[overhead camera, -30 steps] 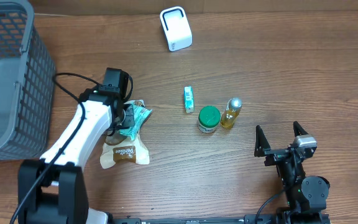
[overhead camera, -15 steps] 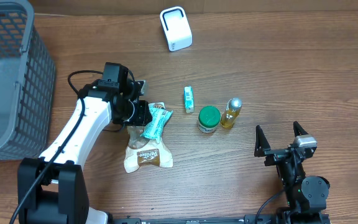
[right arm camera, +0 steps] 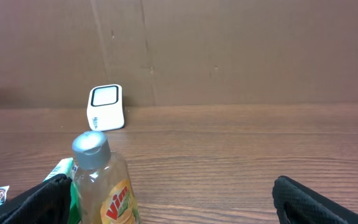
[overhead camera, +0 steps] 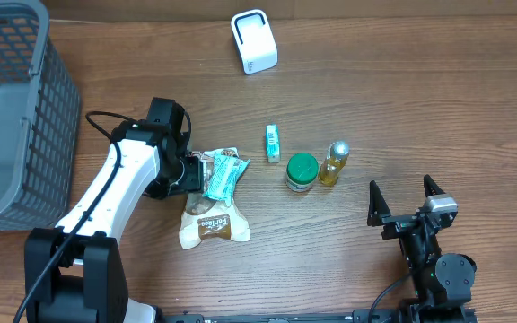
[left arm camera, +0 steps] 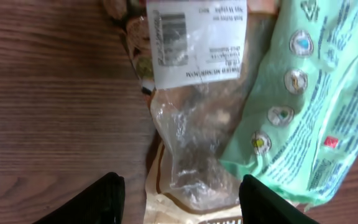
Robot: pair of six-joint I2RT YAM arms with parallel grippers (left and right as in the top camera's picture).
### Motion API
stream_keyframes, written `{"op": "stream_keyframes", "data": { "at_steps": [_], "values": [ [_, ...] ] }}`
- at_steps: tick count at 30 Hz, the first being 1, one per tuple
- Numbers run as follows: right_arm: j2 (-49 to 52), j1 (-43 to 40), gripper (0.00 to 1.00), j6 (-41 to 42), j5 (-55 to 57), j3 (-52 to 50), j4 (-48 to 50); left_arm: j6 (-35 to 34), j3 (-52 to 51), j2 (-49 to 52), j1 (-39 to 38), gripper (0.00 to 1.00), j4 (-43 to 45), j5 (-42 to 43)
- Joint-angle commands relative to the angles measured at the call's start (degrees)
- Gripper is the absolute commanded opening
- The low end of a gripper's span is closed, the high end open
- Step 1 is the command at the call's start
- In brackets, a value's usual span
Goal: Scan the item barcode
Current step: 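Lower the packs onto the table left of the tissue pack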
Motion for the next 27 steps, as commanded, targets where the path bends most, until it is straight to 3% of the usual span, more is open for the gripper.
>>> {"op": "stream_keyframes", "data": {
  "at_steps": [1, 11, 19, 27],
  "values": [
    [-0.46, -0.26, 1.00, 0.28, 0.17, -0.61, 0.17, -3.61, -1.09, -0.07, 0.35, 0.59, 2.54, -1.92],
    [-0.46, -0.26, 1.00, 0.28, 0.17, -0.61, 0.17, -9.57, -6.88, -0.04, 0.35, 0.45, 10.58, -2.89],
    [-0.46, -0.26, 1.00, 0.28, 0.17, -0.61, 0.17, -19.12, -13.66, -0.04, 0.24, 0.43, 18.16, -2.62],
    [-0.46, -0.26, 1.00, 0.28, 0.17, -0.61, 0.17, -17.66, -14.25, -0.04, 0.24, 0.35, 21.11, -2.89]
  ]
}}
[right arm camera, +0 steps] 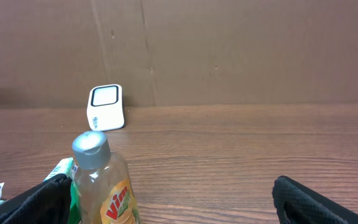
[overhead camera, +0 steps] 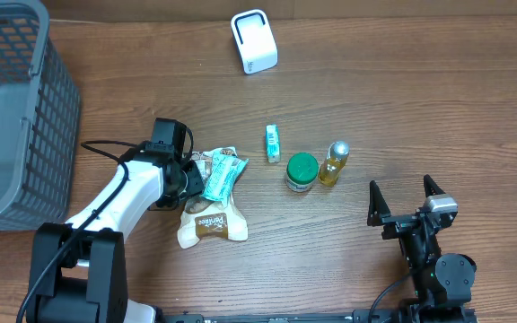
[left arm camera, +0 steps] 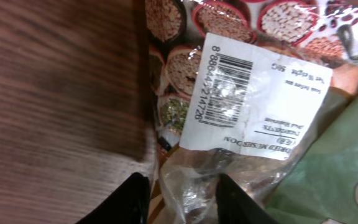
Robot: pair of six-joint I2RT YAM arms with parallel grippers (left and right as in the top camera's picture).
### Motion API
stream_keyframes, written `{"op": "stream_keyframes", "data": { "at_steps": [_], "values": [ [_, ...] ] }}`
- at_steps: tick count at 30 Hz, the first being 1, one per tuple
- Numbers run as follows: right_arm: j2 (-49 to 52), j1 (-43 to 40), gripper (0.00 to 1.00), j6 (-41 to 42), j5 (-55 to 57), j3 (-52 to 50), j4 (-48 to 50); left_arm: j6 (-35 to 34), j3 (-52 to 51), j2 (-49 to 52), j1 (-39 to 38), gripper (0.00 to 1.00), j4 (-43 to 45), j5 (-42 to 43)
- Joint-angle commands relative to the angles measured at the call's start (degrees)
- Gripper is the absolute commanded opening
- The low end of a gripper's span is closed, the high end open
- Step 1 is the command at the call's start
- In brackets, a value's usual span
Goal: Scan the item barcode
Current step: 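Lower the packs onto the table left of the tissue pack, then release the packs and raise the left gripper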
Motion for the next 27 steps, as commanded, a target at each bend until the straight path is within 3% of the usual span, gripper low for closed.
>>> {"op": "stream_keyframes", "data": {
  "at_steps": [1, 4, 12, 15, 27],
  "values": [
    [-0.46, -0.26, 1.00, 0.26, 0.17, -0.61, 0.17, 0.04, -1.40, 0.28, 0.26, 0.32, 1.62, -1.40],
    [-0.46, -0.26, 1.00, 0.26, 0.17, -0.61, 0.15, 0.61, -1.40, 0.28, 0.26, 0.23, 2.47, -1.57],
    [-0.46, -0.26, 1.00, 0.26, 0.17, -0.61, 0.15, 0.59, -1.40, 0.28, 0.26, 0.20, 2.47, -1.55],
    [-0.46, -0.26, 1.00, 0.26, 0.17, -0.61, 0.15, 0.59, -1.40, 0.28, 0.26, 0.05, 2.47, -1.55],
    [-0.46, -0.26, 1.00, 0.26, 0.17, -0.61, 0.17, 2.58, -1.38, 0.28, 0.28, 0.04, 3.58, -2.40]
  ]
}}
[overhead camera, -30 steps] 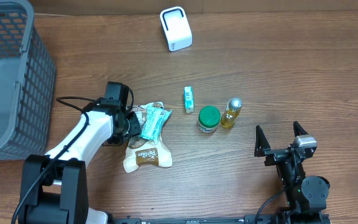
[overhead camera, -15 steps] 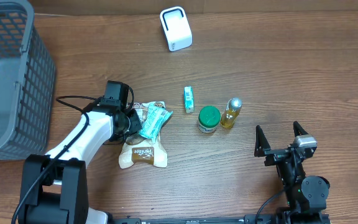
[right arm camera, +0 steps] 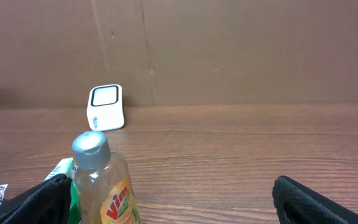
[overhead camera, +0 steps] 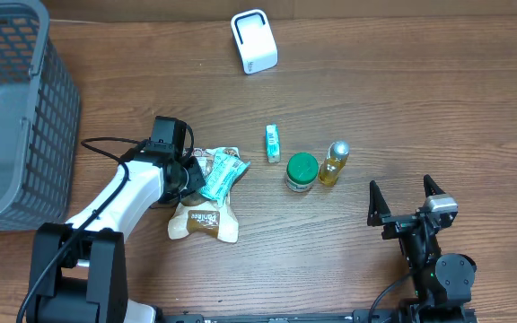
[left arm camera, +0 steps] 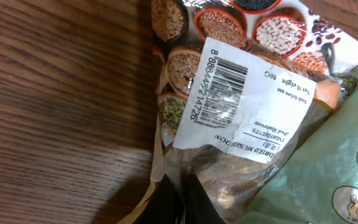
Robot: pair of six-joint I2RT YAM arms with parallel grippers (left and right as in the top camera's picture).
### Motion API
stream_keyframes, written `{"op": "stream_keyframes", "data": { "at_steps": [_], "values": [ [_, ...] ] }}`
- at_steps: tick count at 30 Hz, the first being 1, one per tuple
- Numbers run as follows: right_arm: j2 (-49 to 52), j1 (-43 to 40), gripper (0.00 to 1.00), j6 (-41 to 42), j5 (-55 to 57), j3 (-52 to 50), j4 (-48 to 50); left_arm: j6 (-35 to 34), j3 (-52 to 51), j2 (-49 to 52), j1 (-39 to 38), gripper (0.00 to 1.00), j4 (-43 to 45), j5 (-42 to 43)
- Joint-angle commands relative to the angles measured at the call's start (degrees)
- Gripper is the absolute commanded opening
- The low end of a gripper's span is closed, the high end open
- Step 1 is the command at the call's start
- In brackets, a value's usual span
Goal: Scan the item barcode
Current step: 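Release the packs and raise the left gripper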
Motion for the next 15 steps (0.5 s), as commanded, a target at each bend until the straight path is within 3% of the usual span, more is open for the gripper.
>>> {"op": "stream_keyframes", "data": {
  "at_steps": [1, 5, 9, 15],
  "values": [
    [-0.46, -0.26, 1.00, 0.24, 0.17, -0.61, 0.15, 3.72, -1.27, 0.31, 0.33, 0.04, 1.44, -2.75],
    [-0.46, -0.26, 1.00, 0.24, 0.17, -0.61, 0.17, 10.43, -1.05, 0.31, 1.07, 0.04, 4.72, -5.31],
    [-0.46, -0.26, 1.00, 0.24, 0.17, -0.61, 0.17, 10.60, -0.33, 0.31, 2.89, 0.04, 7.65, -13.57],
    [-0.46, -0.26, 1.00, 0.24, 0.17, -0.61, 0.17, 10.62, 3.28, 0.31, 5.90, 0.06, 8.61, -11.69]
  ]
}}
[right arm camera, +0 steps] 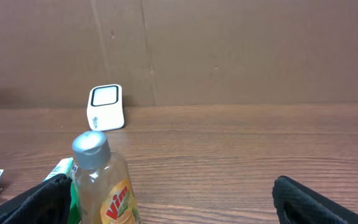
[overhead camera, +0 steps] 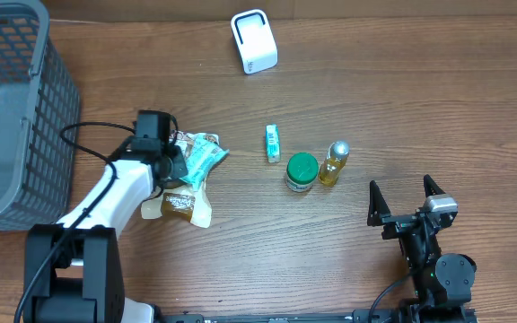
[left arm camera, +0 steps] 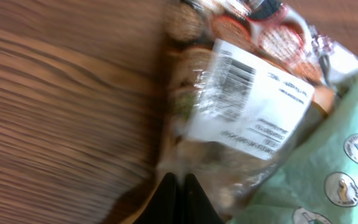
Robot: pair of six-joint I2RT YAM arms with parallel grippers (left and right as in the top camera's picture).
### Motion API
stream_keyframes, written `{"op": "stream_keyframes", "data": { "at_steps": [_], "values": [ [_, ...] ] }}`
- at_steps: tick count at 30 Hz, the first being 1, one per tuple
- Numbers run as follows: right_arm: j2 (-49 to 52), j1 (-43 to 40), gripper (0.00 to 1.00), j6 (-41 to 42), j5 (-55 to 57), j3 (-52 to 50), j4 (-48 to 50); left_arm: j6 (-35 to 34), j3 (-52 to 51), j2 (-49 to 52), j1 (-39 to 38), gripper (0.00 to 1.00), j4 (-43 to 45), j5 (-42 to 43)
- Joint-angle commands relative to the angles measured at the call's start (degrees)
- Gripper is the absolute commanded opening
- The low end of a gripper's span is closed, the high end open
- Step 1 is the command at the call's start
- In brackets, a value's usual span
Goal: Scan the item barcode
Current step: 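Release the packs and raise the left gripper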
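Note:
The item is a clear pouch [overhead camera: 179,203] of dried goods with a white barcode label [left arm camera: 247,102], label side up. My left gripper [overhead camera: 170,170] is shut, with a fold of the pouch's film pinched between its black fingers [left arm camera: 166,202]; the left wrist view is motion-blurred. A mint-green packet [overhead camera: 201,160] lies across the pouch's right side. At the table's far edge stands the white scanner [overhead camera: 254,41], also in the right wrist view as the scanner [right arm camera: 105,107]. My right gripper [overhead camera: 407,202] rests open at the front right, holding nothing.
A grey mesh basket [overhead camera: 7,108] fills the far left. Mid-table stand a small teal box [overhead camera: 273,143], a green-lidded jar [overhead camera: 301,171] and a Vim bottle [overhead camera: 334,163], which sits close in front of the right gripper as the bottle [right arm camera: 104,180].
My left gripper, still shut on the pouch, has moved left and slightly away. The pouch and the green packet on it have shifted left with it. The right arm is unchanged.
At first my left gripper hung open over the pouch's clear end. Then its fingers stood closer together around the film by the label. Half a second ago they were shut on it, and now the pouch lies further left.

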Motion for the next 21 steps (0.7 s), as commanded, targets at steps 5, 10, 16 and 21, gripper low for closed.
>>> {"op": "stream_keyframes", "data": {
  "at_steps": [5, 10, 16, 21],
  "values": [
    [-0.46, -0.26, 1.00, 0.26, 0.20, -0.61, 0.17, 4.20, 6.86, 0.22, 1.33, 0.07, -1.25, -0.85],
    [-0.46, -0.26, 1.00, 0.26, 0.20, -0.61, 0.15, 6.64, 16.76, -1.25, 1.55, 0.30, -10.71, -1.38],
    [-0.46, -0.26, 1.00, 0.26, 0.20, -0.61, 0.17, 6.69, 29.51, -2.40, 1.70, 0.70, -22.45, -1.38],
    [-0.46, -0.26, 1.00, 0.26, 0.20, -0.61, 0.15, 9.51, 31.76, -2.36, 1.97, 1.00, -24.79, -3.69]
  ]
}}
